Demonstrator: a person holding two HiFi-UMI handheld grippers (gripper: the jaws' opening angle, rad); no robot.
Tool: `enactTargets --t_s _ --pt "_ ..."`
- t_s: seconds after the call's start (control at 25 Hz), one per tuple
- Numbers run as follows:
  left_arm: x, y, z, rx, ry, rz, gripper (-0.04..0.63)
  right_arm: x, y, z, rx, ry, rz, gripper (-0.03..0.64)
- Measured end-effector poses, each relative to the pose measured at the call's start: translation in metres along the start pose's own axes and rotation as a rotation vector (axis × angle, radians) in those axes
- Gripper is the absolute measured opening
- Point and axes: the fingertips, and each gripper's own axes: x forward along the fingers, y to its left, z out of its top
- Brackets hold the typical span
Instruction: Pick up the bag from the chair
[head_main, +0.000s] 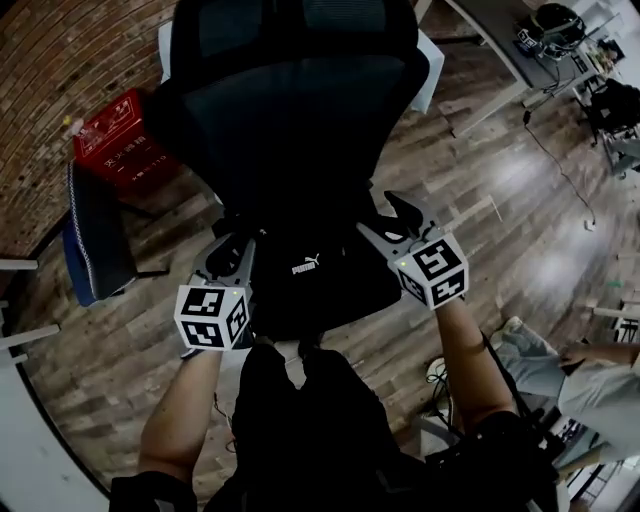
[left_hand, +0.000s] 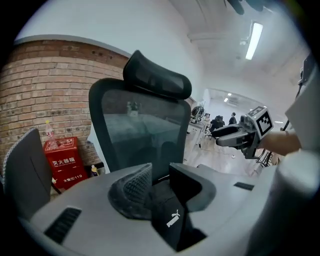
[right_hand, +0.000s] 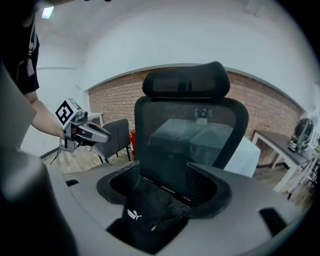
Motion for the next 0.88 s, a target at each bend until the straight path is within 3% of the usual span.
enactTargets --t_s 0.04,0.2,0.36,0.88 --pt "0.007 0.005 -0.009 0.001 0.02 -0.004 0.118 0.01 0.0 -0.009 0.005 0.017 0.01 0.291" --pt "0.034 0.022 -0.045 0.031 0.115 -0.014 0.152 0.049 -0.001 -0.042 0.016 0.083 0.036 0.31" --pt "0.065 0.028 -0.079 0.06 0.219 -0.05 0.25 0.084 -0.002 -0.073 -0.01 0.156 0.048 0.313" --pt "0.164 0.067 -0.17 0.231 0.433 -0.02 0.287 0.174 -0.025 -0.192 0.172 0.309 0.044 0.334"
